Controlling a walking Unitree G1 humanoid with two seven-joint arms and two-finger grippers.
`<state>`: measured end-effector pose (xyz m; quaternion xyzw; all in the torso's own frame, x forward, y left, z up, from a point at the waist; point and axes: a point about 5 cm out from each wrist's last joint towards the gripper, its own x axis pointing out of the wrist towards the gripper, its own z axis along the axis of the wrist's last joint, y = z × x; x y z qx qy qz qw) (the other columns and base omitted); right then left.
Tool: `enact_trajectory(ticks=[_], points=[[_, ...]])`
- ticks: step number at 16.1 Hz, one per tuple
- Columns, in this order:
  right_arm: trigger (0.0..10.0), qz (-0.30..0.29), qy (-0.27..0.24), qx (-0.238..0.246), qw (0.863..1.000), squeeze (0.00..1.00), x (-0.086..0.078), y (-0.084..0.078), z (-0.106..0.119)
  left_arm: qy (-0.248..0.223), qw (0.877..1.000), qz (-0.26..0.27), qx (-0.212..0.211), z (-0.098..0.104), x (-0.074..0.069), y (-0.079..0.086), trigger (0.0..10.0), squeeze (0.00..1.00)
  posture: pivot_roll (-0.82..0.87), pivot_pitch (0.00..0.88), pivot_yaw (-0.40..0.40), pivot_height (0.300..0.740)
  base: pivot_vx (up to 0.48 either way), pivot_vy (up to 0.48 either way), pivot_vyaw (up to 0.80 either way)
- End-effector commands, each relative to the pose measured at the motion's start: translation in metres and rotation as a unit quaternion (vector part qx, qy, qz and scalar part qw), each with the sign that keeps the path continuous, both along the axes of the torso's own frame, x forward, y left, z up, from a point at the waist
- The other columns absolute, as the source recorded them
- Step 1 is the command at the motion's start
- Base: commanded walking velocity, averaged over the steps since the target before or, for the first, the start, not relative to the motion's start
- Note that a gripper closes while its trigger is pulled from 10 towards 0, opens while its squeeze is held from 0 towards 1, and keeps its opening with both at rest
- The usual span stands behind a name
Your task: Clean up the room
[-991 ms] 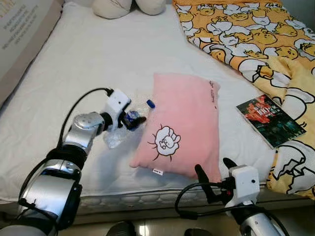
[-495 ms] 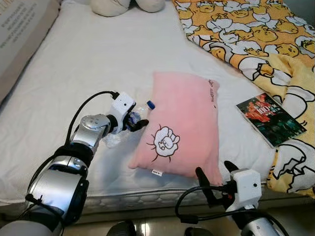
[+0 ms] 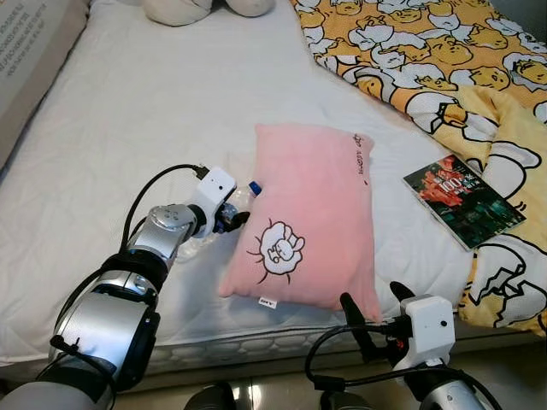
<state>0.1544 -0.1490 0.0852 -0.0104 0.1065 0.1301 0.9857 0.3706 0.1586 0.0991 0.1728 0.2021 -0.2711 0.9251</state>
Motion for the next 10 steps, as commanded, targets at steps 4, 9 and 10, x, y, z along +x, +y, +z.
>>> enact_trajectory(ticks=[4,9,10], points=[[10.0,0.002,-0.002,-0.005,1.0,0.0,0.002,0.001,0.003,0.046,0.995,0.041,-0.078,-0.011,-0.006,0.004,0.0,0.0,-0.26,0.15,0.047,0.74,0.0,0.0,0.0],[10.0,0.007,-0.007,-0.008,1.0,0.0,0.01,0.0,0.001,0.002,0.995,0.046,-0.089,0.005,-0.001,0.019,0.0,0.0,-0.23,0.12,0.049,0.74,0.0,0.0,0.0],[10.0,0.006,-0.01,-0.005,1.0,0.0,0.015,0.0,0.001,-0.018,0.993,0.055,-0.098,0.013,0.0,0.027,0.0,0.0,-0.21,0.107,0.048,0.74,0.0,0.0,0.0]])
